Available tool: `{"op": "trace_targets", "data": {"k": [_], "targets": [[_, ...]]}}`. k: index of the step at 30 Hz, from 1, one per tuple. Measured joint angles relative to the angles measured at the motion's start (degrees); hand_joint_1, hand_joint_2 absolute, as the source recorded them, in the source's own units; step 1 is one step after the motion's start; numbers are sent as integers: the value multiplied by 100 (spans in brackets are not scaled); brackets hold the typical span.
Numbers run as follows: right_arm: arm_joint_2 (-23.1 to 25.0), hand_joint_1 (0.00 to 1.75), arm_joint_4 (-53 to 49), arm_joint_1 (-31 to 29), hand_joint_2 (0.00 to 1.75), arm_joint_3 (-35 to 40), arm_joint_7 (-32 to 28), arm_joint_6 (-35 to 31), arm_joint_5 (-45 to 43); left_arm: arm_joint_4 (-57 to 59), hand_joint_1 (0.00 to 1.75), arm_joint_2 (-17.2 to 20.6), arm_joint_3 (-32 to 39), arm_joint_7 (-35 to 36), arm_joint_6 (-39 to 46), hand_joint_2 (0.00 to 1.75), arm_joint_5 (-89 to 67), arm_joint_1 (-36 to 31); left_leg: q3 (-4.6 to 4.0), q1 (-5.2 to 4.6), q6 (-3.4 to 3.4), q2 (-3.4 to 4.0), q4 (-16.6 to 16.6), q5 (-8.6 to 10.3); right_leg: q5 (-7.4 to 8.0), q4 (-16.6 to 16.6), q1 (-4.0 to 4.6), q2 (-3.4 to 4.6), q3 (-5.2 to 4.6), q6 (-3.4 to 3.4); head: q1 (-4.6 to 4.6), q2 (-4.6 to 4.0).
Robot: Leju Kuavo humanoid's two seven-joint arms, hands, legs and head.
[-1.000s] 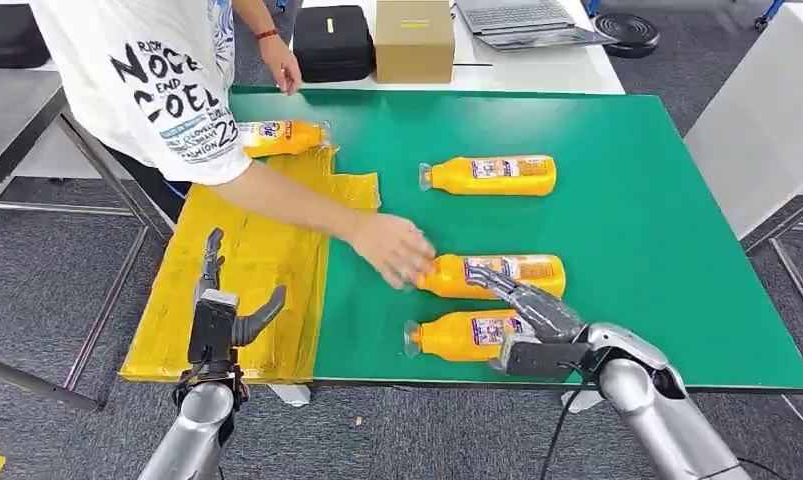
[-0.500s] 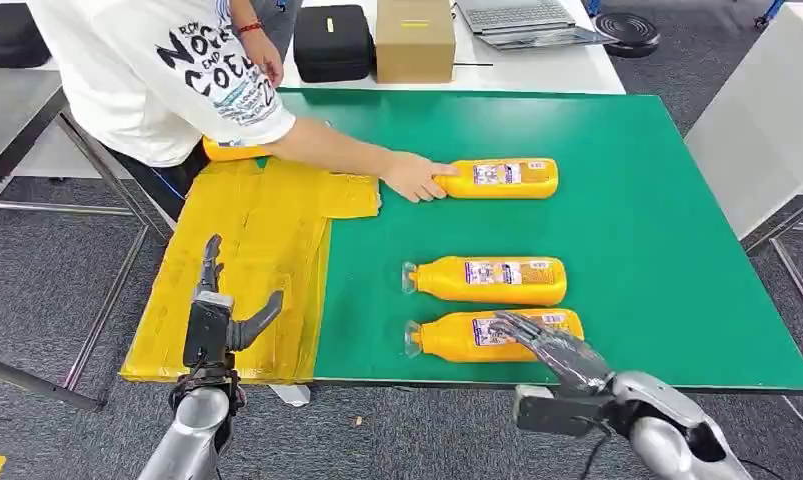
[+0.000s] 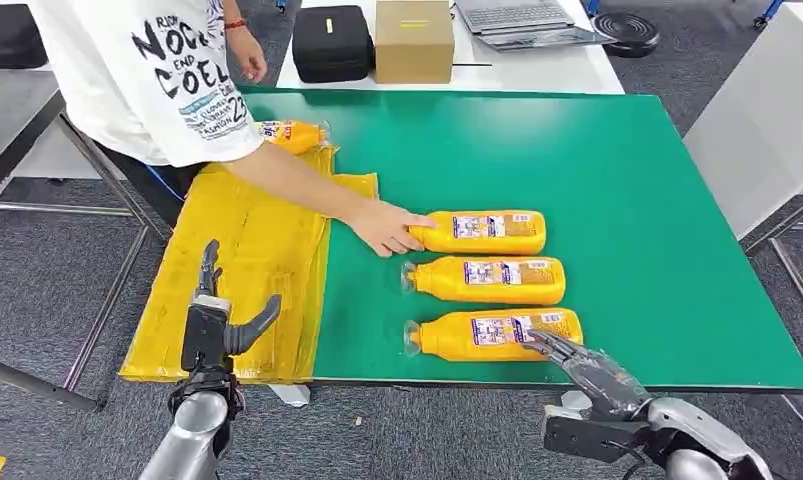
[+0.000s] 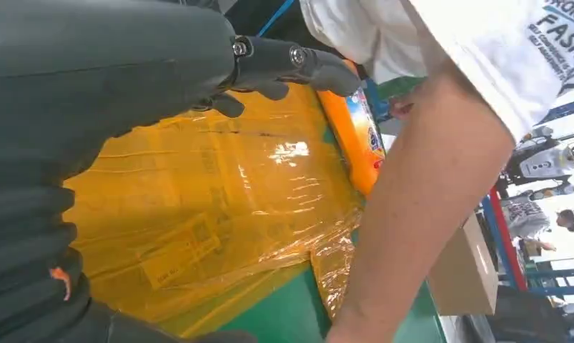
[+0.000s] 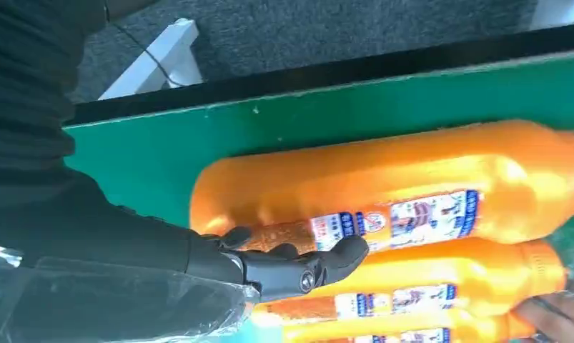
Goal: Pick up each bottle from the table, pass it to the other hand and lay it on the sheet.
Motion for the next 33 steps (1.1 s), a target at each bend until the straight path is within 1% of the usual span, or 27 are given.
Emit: {"op": "trace_targets", "data": {"k": [5, 9, 14, 16, 21, 26, 33], "targets": [[188, 0, 81, -166, 175, -7, -65, -240, 258, 0, 0, 0, 50, -46, 94, 175, -48, 39, -2, 0, 0, 0, 0, 0, 0, 0, 0, 0, 0, 0, 0, 2], [346, 0, 241, -511, 175, 13, -201, -422, 359, -2, 0, -4, 88, -94, 197, 175, -136, 63, -1, 0, 1, 0, 0, 3, 1, 0, 0, 1, 1, 0, 2, 2], [597, 0, 630, -1054, 175, 116, -254, -505, 519, -2, 0, -39, 92, -101, 203, 175, -234, 62, 2, 0, 0, -1, 0, 5, 2, 0, 0, 1, 2, 0, 2, 2], [708, 0, 794, -1184, 175, 171, -254, -512, 549, -2, 0, -55, 92, -96, 201, 175, -247, 56, 2, 0, 0, -2, 0, 5, 2, 1, 0, 0, 2, 0, 0, 2], [881, 0, 1045, -1354, 175, 278, -227, -527, 635, -2, 0, -70, 94, -81, 199, 175, -265, 51, -1, 0, 0, -2, 0, 4, 1, 1, 0, 0, 1, 0, 2, 2], [1119, 0, 1350, -1469, 175, 407, -48, -512, 805, -2, 0, -70, 96, 33, 190, 175, -289, 44, -1, 0, 0, -4, 0, 4, 0, 1, 0, -1, 1, 0, 0, 2], [1154, 0, 1731, -1619, 175, 488, -39, -339, 722, -2, 0, -70, 98, 114, 188, 175, -304, 35, 0, 0, 1, -4, 1, 4, 1, 1, 0, 0, 1, 0, 2, 2]]}}
